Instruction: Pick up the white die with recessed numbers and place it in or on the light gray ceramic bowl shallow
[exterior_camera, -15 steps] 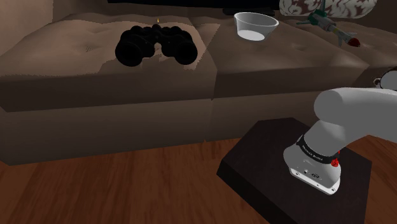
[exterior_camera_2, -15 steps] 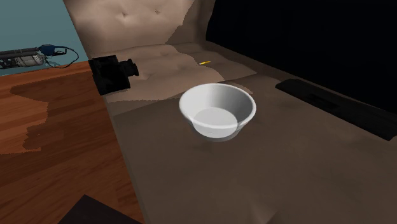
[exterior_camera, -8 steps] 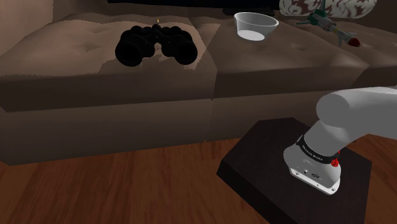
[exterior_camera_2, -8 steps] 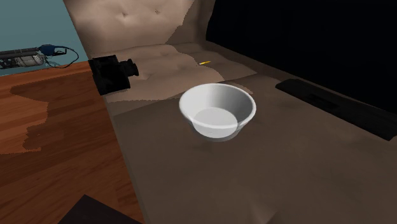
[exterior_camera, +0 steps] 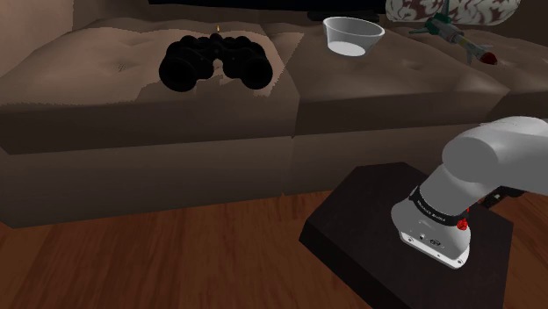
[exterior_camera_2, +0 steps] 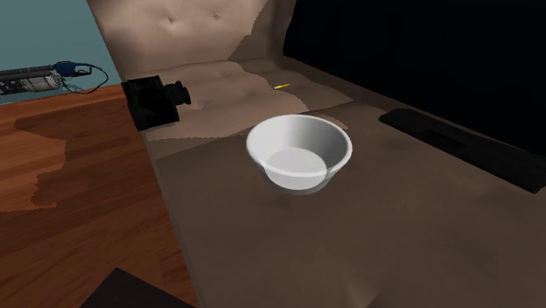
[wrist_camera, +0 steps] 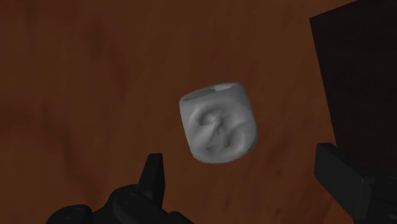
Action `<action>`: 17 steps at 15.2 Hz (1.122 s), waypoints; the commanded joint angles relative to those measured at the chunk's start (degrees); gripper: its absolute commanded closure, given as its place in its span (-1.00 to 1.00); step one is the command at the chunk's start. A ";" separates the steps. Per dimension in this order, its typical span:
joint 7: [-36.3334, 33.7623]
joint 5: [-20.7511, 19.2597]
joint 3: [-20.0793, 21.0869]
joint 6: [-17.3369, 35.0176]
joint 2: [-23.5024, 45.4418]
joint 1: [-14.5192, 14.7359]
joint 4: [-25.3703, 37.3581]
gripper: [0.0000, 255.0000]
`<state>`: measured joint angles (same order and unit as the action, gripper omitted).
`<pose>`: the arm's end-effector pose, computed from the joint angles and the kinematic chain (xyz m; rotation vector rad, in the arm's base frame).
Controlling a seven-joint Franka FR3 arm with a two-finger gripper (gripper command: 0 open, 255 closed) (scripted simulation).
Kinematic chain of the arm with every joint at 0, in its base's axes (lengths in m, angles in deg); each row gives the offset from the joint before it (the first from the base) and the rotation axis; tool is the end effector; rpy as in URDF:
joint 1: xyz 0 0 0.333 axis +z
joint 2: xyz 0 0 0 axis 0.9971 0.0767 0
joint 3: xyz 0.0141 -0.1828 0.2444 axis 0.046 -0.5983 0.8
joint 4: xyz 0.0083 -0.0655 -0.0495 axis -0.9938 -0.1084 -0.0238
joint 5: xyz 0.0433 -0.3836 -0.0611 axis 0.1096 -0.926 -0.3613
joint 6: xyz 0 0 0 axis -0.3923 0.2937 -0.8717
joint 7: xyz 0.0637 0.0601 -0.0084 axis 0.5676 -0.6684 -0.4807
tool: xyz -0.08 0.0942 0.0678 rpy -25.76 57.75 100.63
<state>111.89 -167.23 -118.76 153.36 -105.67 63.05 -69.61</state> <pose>-0.1823 -0.3467 0.0523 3.1020 -0.4674 -0.0263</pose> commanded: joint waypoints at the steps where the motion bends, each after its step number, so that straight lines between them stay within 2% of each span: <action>1: 1.14 -0.75 -1.79 0.39 -1.38 1.45 2.23 -1.00; 8: -0.19 -5.88 -7.15 1.76 -5.06 4.60 5.91 -1.00; 16: -0.19 -5.89 -7.15 1.75 -5.07 4.59 5.91 -1.00; 17: -0.19 -5.89 -7.15 1.75 -5.07 4.59 5.91 1.00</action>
<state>111.70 -173.11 -125.90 155.11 -110.74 67.64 -63.70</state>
